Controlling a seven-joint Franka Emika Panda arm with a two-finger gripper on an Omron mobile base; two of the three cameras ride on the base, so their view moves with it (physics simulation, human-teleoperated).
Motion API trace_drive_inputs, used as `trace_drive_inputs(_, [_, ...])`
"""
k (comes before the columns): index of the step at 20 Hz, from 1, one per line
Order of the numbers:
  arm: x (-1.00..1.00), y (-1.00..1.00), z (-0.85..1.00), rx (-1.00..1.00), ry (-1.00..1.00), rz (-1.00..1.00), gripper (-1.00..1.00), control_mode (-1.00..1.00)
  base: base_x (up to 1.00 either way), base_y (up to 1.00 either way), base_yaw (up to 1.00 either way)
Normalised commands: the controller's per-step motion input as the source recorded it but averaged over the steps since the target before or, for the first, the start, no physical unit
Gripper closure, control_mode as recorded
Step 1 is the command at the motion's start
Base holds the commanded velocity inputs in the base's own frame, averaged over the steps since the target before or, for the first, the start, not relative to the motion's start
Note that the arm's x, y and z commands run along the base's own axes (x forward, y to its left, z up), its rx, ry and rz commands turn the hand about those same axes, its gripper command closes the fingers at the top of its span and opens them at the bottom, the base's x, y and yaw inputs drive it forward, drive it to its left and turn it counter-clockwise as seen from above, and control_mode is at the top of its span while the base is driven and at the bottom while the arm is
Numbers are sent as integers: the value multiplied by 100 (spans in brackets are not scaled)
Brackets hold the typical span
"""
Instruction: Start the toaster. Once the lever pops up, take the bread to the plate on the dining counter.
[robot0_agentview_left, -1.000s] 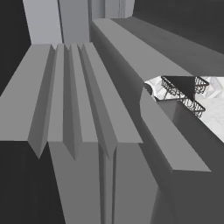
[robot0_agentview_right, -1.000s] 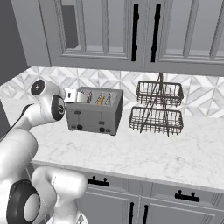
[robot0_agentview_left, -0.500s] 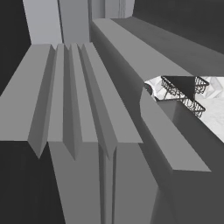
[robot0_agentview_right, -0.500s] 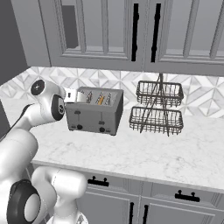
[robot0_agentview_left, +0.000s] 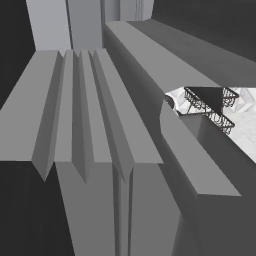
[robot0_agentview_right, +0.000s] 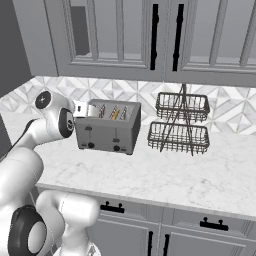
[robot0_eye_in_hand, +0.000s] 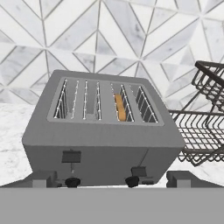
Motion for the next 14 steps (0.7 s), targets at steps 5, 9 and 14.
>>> trace_drive_inputs(5, [0,0,0,0,0,0,-100,-100,0,0,0])
trace_drive_inputs(9, [0,0,0,0,0,0,-100,-100,0,0,0])
trace_drive_inputs(14, [0,0,0,0,0,0,-100,-100,0,0,0])
